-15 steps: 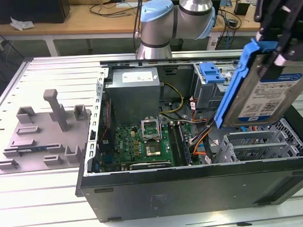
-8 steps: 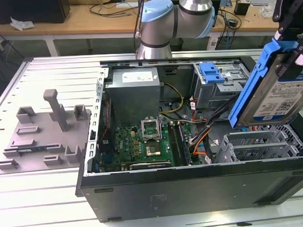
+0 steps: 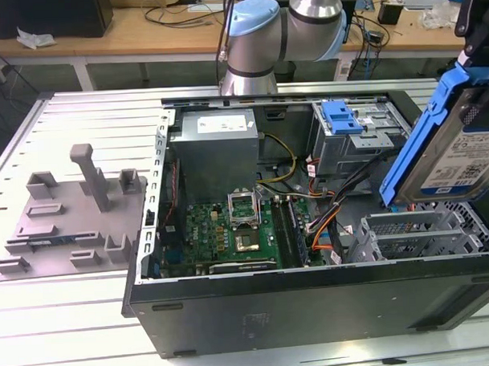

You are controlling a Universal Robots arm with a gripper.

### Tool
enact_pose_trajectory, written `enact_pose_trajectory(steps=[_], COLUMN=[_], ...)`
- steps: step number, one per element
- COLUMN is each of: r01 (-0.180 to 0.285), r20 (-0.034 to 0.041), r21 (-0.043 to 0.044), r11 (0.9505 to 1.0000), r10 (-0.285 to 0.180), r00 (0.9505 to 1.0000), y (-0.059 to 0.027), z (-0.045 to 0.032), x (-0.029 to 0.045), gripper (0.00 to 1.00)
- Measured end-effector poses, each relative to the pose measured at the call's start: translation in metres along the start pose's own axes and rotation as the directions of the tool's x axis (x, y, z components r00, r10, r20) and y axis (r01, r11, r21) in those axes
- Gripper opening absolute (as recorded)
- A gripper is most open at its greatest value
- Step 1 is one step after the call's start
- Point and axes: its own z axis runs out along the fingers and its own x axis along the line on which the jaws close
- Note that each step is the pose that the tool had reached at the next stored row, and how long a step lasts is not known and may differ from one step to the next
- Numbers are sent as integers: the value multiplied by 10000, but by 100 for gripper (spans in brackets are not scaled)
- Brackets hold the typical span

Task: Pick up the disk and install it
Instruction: 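Insert the disk into the insertion slot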

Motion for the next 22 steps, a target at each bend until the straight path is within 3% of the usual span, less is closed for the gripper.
enact_pose_trajectory(steps=[15,22], r01=[2,3], r20=[3,2], r21=[14,29], r11=[10000,10000], r10=[-2,-3], r00=[10000,10000], y=[-5,-6], z=[11,74], x=[-1,4], gripper=[37,37])
